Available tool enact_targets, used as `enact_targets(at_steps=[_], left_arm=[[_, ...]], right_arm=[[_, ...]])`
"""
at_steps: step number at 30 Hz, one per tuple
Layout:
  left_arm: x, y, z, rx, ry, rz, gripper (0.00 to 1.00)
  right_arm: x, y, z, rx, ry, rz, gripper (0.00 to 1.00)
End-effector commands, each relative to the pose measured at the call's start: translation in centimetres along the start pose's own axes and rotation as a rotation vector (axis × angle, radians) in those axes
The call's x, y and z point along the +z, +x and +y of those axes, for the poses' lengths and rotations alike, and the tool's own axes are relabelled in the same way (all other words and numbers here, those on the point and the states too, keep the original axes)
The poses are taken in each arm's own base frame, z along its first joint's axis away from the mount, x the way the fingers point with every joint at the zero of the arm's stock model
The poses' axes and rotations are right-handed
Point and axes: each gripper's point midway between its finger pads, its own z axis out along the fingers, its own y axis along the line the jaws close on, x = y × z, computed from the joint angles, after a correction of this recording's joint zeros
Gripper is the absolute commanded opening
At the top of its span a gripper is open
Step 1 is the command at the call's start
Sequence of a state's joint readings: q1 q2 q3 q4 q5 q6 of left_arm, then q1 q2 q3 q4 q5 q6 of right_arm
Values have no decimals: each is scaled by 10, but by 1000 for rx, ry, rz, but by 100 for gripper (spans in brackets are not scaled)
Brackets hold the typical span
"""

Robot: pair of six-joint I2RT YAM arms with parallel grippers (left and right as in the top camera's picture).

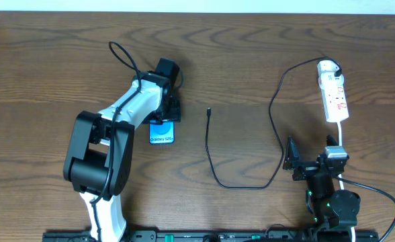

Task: Plug charger to phone and switch on socket

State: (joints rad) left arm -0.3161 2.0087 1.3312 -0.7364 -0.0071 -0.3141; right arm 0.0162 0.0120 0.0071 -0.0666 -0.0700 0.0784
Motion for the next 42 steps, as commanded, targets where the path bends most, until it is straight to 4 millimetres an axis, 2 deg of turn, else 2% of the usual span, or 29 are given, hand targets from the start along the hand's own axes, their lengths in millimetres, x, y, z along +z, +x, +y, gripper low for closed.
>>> enact_targets(at_steps=[1, 7, 16, 24, 33, 42], left_arm=[[-5, -10, 2, 0, -24, -14, 68], [-24, -17, -1, -4, 2, -48, 68], [-63, -20, -24, -12, 166, -97, 68], [-93, -21, -36, -124, 310, -105, 68], [-113, -17, -65, -269, 519, -27, 68], [-134, -13, -95, -328, 719, 73, 68]], right_arm=[[0, 0, -1, -5, 7, -1, 99], [0, 0, -1, -5, 7, -1, 99], [0, 0, -1, -5, 7, -1, 99], [0, 0, -1, -5, 7, -1, 99], [0, 0, -1, -5, 7, -1, 99], [0, 0, -1, -5, 7, -1, 99]])
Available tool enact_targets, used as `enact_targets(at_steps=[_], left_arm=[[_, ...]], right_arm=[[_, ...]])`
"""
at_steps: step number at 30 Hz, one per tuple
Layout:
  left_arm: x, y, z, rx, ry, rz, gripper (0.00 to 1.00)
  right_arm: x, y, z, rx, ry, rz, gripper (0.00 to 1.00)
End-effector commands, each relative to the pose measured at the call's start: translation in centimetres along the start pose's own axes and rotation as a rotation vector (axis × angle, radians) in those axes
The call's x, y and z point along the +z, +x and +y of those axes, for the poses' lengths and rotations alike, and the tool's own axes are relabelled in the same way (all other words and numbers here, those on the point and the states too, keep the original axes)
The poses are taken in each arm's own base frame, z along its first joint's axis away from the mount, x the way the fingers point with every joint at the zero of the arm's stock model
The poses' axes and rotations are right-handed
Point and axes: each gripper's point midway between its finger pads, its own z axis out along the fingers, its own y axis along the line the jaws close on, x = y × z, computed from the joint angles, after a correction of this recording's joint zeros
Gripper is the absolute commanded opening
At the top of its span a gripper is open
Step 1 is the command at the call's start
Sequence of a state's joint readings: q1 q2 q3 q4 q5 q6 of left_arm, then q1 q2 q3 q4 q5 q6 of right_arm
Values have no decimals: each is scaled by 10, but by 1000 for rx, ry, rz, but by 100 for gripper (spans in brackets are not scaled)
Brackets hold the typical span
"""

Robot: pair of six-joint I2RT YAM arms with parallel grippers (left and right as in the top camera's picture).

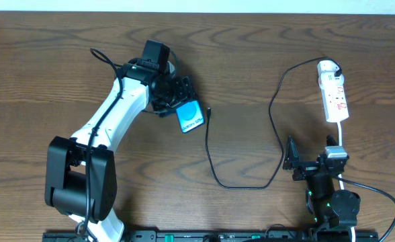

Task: Plug charger to phone and switch on socket
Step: 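Lift the phone with the left gripper and tilt it upright toward center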

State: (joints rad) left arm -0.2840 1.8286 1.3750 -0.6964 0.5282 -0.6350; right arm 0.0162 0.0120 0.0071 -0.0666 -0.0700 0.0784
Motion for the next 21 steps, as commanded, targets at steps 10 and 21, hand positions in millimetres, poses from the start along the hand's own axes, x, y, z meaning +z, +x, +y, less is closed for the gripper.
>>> enact_targets(at_steps=[10, 21], left_arm=[[-19, 13, -36, -392, 148, 103, 65], [-21, 21, -44, -452, 183, 163, 65]], right_arm=[[0, 0, -1, -5, 7, -1, 99], [0, 0, -1, -5, 7, -1, 99]])
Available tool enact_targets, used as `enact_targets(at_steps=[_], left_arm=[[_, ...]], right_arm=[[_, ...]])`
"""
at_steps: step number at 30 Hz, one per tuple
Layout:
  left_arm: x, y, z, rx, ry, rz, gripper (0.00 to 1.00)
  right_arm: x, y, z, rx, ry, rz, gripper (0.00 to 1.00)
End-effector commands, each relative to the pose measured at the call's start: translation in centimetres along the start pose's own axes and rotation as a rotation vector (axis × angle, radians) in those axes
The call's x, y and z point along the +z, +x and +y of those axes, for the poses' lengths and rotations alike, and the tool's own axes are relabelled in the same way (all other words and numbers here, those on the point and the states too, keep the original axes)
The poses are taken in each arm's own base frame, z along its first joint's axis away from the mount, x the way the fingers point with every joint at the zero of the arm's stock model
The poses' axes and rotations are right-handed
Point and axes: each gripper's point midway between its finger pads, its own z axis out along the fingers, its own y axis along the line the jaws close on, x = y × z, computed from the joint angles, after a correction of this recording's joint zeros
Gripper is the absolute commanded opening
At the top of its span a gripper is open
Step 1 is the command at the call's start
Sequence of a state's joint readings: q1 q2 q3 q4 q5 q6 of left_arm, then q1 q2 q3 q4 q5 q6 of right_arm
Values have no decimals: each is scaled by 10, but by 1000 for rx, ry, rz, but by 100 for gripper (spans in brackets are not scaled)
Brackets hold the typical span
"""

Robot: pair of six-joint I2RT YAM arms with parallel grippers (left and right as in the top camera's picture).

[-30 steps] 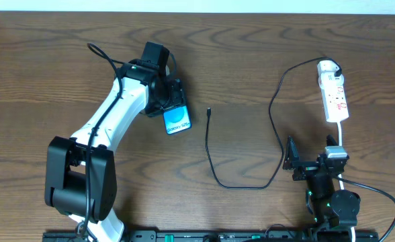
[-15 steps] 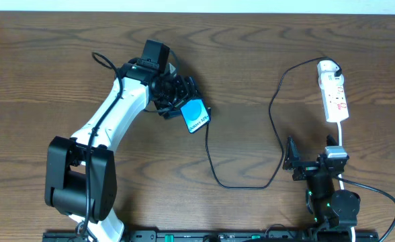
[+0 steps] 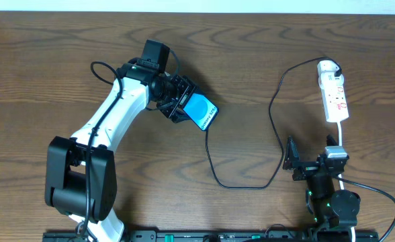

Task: Plug charger to phone and switch on socket
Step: 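Lift the phone with the left gripper and tilt it upright toward center, then hold the blue phone raised upright in the left gripper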

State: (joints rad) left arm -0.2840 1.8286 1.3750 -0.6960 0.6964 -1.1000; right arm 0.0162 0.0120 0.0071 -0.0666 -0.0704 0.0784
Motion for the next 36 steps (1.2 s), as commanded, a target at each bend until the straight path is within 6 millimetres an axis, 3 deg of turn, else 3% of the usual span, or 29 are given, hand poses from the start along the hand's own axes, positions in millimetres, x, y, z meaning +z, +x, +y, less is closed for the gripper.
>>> enact_targets(at_steps=[1, 8, 23, 36], left_arm=[[-16, 16, -21, 15, 75, 53, 65], [-16, 16, -21, -1, 76, 56, 64], [-38, 35, -36, -328, 165, 295, 64], [-59, 18, -37, -420, 221, 331, 64]], right_arm=[[0, 0, -1, -5, 7, -1, 99], [0, 0, -1, -5, 7, -1, 99], [0, 0, -1, -5, 7, -1, 99], [0, 0, -1, -5, 7, -1, 99]])
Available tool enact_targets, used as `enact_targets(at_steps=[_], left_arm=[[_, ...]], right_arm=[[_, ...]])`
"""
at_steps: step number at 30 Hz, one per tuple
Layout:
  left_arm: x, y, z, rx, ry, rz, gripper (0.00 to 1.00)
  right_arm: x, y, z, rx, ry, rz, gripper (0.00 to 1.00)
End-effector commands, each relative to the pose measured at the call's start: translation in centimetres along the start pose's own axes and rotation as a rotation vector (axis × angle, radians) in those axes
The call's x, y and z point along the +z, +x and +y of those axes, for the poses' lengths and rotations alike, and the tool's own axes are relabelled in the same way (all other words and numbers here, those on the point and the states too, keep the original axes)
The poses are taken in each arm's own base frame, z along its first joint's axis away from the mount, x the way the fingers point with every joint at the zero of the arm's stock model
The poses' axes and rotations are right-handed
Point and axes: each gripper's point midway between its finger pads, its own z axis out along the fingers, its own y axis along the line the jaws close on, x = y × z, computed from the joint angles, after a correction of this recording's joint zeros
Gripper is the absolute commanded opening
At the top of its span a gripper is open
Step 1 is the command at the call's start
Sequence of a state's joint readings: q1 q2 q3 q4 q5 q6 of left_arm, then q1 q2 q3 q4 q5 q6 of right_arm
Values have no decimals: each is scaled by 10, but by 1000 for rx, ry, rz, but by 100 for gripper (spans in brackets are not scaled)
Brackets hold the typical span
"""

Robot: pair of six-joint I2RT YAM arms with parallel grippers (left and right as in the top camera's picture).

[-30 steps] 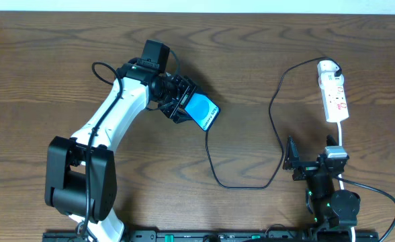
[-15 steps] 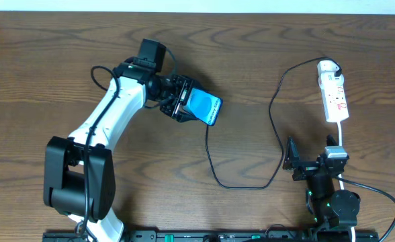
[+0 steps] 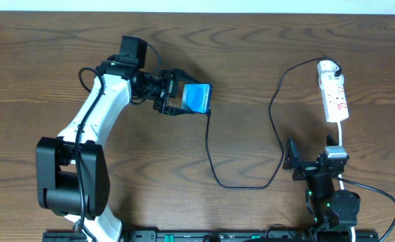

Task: Plug charger to phone and switch on socket
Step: 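Hold the blue phone raised upright in the left gripper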

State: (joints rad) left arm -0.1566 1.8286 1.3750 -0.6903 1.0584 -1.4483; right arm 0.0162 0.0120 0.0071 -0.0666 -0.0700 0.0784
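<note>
In the overhead view my left gripper point(image 3: 184, 99) is shut on a blue phone point(image 3: 198, 97), which sticks out to the right of the fingers. The phone's lower right corner sits right at the free plug end point(image 3: 209, 111) of the black charger cable point(image 3: 214, 168); whether they touch is not clear. From there the cable loops down, then up to the white socket strip point(image 3: 334, 94) at the far right. My right gripper point(image 3: 293, 161) rests near the front right edge, folded back, fingers apart and empty.
The wooden table point(image 3: 63, 67) carries only the cable loop and the socket strip's white lead point(image 3: 340, 138), which runs down beside the right arm. The right arm's base point(image 3: 335, 205) sits at the front edge.
My left arm has swung back and its wrist has turned. The phone, before tilted down to the right, now lies more level, its lower corner by the cable's plug end.
First the left gripper held the phone on the table at centre left, well left of the cable end. Then the phone was held closer, beside the plug, then tilted over it. Now it is level by the plug. The right arm stayed still.
</note>
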Motion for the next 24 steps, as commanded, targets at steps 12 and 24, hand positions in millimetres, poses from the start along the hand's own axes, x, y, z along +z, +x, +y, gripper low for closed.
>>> enact_targets(at_steps=[12, 24], left_arm=[[-23, 14, -16, -68, 65, 45, 64], [-24, 19, -17, -111, 64, 79, 64]], right_arm=[[0, 0, -1, -5, 7, -1, 99], [0, 0, -1, -5, 7, -1, 99]])
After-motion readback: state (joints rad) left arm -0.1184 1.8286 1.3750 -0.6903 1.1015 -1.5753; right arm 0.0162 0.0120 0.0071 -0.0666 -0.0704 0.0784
